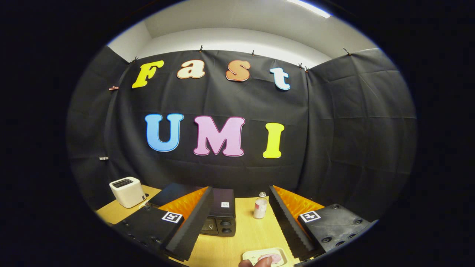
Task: Open the toaster oven, put the food inside, and close the toaster oven door.
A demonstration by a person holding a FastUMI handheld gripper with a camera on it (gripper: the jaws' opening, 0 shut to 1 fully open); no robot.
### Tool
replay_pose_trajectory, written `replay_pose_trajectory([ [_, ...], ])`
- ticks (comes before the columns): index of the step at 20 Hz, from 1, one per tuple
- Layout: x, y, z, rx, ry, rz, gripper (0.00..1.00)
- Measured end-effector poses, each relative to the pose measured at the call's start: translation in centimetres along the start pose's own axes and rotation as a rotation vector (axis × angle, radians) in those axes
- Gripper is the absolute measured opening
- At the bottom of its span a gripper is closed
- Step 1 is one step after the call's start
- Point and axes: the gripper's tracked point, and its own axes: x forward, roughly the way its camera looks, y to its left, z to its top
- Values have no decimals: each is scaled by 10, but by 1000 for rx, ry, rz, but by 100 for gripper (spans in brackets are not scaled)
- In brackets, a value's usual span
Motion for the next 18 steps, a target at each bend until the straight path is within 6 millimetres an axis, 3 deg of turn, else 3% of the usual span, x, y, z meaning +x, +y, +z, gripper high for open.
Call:
replay_pose_trajectory([
  [5,7,45,-1,-3,-20,49,98],
  [9,15,83,-14,-22,-33,83,98],
  [18,65,164,-91,76,106,114,98],
])
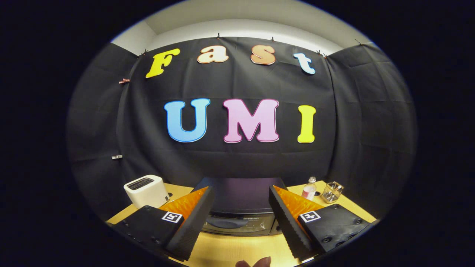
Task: Open the toaster oven, put the food inside, and close the toaster oven door.
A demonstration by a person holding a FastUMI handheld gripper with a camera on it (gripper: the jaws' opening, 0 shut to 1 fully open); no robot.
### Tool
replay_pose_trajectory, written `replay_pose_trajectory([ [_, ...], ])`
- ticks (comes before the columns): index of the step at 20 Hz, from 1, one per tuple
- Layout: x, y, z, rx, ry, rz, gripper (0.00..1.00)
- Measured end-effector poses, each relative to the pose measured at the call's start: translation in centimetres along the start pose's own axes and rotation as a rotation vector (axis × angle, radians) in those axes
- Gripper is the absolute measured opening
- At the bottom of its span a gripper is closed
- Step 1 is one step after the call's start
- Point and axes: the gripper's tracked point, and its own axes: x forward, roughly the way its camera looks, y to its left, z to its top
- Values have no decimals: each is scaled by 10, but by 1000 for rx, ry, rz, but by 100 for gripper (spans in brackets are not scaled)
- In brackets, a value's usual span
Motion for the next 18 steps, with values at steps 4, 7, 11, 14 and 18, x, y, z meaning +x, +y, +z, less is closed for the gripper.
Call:
replay_pose_trajectory([
  [4,37,11,-39,15,54,-24,98],
  [7,58,17,-67,15,100,-33,99],
  [11,74,14,-101,-22,162,-44,99],
  [14,76,13,-119,-21,200,-46,99],
  [18,76,12,-124,-33,211,-53,98],
])
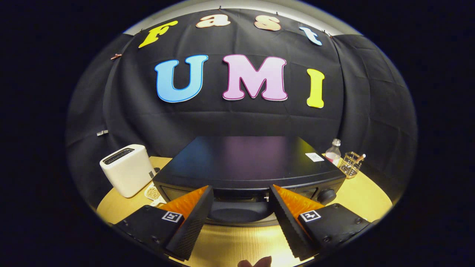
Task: Open the toaster oven, put the food inside, and close the toaster oven door.
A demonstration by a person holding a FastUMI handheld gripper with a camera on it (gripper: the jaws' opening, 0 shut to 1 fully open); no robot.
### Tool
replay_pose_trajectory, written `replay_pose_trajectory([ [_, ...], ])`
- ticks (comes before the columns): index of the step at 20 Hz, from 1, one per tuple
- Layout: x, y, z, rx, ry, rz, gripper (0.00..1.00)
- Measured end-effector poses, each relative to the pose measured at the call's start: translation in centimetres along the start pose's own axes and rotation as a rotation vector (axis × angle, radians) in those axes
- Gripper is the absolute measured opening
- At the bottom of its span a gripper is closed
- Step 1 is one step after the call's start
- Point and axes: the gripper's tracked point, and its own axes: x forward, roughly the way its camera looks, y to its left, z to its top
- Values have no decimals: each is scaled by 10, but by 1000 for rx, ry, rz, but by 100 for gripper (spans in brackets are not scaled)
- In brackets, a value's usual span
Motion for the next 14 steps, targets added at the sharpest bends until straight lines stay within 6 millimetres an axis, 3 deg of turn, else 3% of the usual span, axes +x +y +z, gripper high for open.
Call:
replay_pose_trajectory([
  [4,-5,-1,-5,-6,-19,3,99],
  [8,-26,-5,-18,10,-7,-10,99],
  [14,-62,-7,-54,0,53,0,99],
])
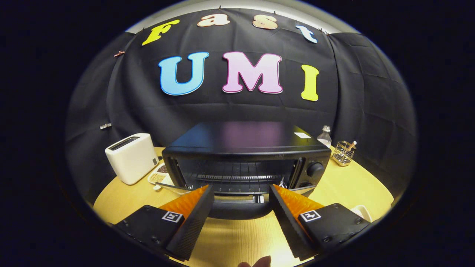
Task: Open the toaster oven, put the food inside, and close the toaster oven door.
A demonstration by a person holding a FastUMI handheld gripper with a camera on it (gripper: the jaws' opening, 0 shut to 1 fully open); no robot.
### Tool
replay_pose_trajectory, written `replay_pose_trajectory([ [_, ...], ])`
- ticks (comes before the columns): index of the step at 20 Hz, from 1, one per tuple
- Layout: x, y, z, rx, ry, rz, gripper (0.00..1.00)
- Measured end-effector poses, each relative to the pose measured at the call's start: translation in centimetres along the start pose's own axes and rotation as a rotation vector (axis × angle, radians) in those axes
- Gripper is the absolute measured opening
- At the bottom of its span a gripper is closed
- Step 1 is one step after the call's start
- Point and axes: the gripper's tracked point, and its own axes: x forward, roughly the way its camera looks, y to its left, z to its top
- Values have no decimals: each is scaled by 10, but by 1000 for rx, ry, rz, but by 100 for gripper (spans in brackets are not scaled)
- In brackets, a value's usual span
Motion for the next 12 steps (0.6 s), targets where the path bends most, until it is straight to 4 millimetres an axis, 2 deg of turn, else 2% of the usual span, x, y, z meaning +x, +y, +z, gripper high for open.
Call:
replay_pose_trajectory([
  [8,-25,-1,-50,-24,130,9,98],
  [12,-29,-6,-81,-21,226,12,98],
])
